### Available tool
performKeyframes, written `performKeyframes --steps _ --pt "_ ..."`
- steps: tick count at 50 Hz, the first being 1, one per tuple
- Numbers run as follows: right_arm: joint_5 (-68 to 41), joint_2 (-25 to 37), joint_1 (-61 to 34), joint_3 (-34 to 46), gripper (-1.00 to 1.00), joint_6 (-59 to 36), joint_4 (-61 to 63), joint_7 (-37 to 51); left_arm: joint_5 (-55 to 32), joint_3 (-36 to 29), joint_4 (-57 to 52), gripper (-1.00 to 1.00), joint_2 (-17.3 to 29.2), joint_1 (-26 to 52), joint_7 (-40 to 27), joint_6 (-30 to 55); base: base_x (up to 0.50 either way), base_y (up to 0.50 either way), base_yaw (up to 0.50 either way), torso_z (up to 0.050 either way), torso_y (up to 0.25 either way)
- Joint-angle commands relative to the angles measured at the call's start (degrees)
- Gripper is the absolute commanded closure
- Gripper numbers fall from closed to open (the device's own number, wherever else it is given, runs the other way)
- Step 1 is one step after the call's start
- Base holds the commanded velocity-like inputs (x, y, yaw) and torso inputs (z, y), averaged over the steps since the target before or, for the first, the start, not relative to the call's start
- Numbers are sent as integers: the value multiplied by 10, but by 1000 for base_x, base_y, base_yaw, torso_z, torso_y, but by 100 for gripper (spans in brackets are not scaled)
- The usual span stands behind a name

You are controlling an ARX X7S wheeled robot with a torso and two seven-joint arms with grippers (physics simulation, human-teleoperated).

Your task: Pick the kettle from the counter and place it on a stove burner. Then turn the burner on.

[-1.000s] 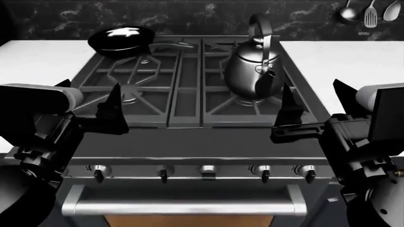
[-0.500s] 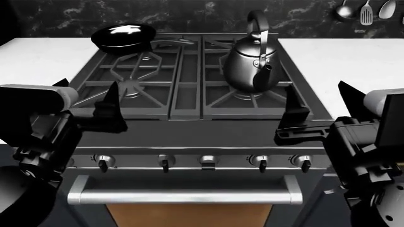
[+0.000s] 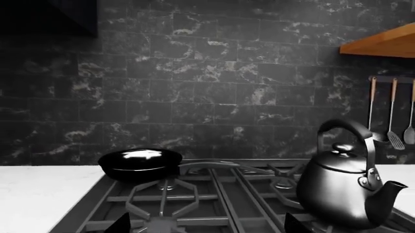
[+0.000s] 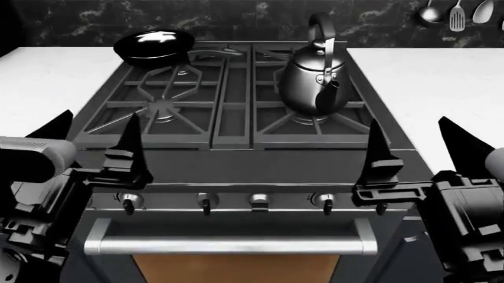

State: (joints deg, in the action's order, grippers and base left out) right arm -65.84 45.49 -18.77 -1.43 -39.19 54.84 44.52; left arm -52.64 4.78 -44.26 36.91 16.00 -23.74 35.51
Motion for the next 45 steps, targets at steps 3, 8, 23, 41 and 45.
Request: performKeyframes --steps 3,8,23,41,45 --pt "10 19 87 -33 -100 40 49 11 11 32 -40 -100 -2 -80 8 -40 0 0 0 0 0" --pt "88 140 210 63 -100 253 51 69 68 54 -82 -100 -23 -186 35 -104 0 0 0 0 0" --pt "169 213 322 110 -100 399 49 118 101 70 -82 -100 -54 -263 70 -173 0 0 0 -12 0" --pt "201 216 366 122 -100 451 25 119 118 53 -64 -100 -67 -272 79 -187 0 0 0 -28 0" --pt "204 220 375 119 -100 457 25 122 123 48 -57 -100 -70 -271 82 -191 0 0 0 -33 0"
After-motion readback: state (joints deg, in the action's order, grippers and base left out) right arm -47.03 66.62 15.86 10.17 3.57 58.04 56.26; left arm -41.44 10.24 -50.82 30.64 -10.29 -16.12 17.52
